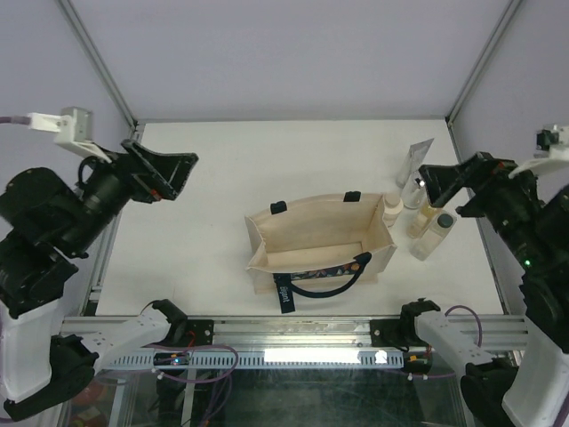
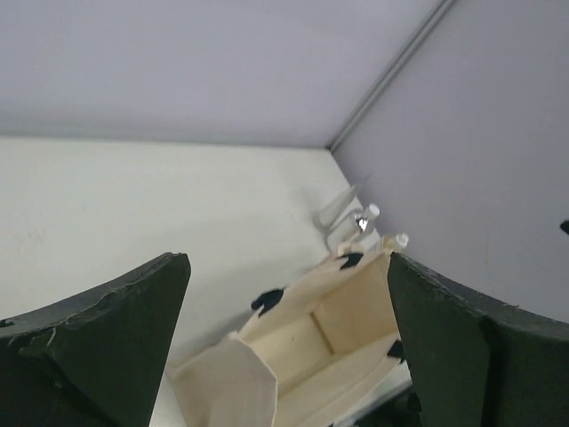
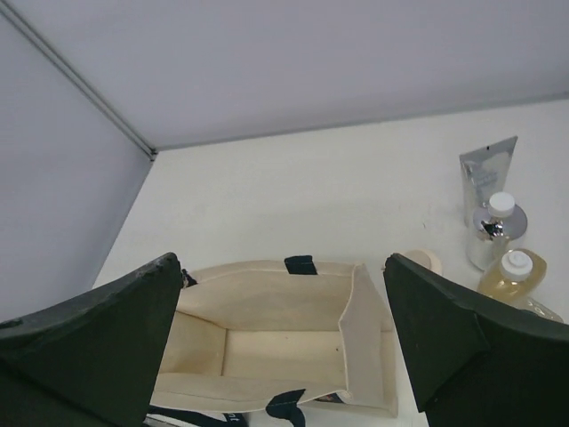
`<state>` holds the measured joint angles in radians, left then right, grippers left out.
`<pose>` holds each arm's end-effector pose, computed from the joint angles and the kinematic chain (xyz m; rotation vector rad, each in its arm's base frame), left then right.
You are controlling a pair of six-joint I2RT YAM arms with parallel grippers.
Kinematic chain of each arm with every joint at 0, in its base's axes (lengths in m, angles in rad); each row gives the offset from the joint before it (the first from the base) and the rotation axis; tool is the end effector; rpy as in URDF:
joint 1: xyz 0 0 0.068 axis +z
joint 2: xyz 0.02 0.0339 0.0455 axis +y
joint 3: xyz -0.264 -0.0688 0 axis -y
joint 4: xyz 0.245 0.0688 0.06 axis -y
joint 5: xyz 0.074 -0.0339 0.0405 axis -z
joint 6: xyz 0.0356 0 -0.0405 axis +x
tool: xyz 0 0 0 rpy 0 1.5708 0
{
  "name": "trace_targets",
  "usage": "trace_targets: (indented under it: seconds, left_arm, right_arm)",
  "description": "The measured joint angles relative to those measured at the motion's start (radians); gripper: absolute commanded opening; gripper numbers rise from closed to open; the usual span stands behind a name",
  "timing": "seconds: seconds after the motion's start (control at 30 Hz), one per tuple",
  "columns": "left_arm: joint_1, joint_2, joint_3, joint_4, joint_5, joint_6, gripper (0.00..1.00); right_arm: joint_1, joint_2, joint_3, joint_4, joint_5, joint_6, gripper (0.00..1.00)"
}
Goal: Take the personal care products out of the canvas bag
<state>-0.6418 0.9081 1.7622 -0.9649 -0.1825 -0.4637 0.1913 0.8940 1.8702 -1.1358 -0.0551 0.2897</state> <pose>0.0692 -0.0437 0.5337 0.0127 1.7254 -0.6741 0.0491 0.0115 0.5385 0.0449 1.7463 0.4011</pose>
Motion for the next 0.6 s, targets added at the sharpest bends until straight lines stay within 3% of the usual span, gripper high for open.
trace_targets:
  seconds: [0.3,0.6]
  left_arm:
    - [0.000,-0.027,0.184,0.031,-0.140,0.110,0.99]
    - [0.000,-0.032,0.206,0.003,-0.276,0.118,0.99]
  right_arm:
    - [0.000,-0.147,-0.014,0.041,-0.035,0.024,1.00]
    - [0.000,-0.139,-0.027,0.058,-0.035,0.045,1.00]
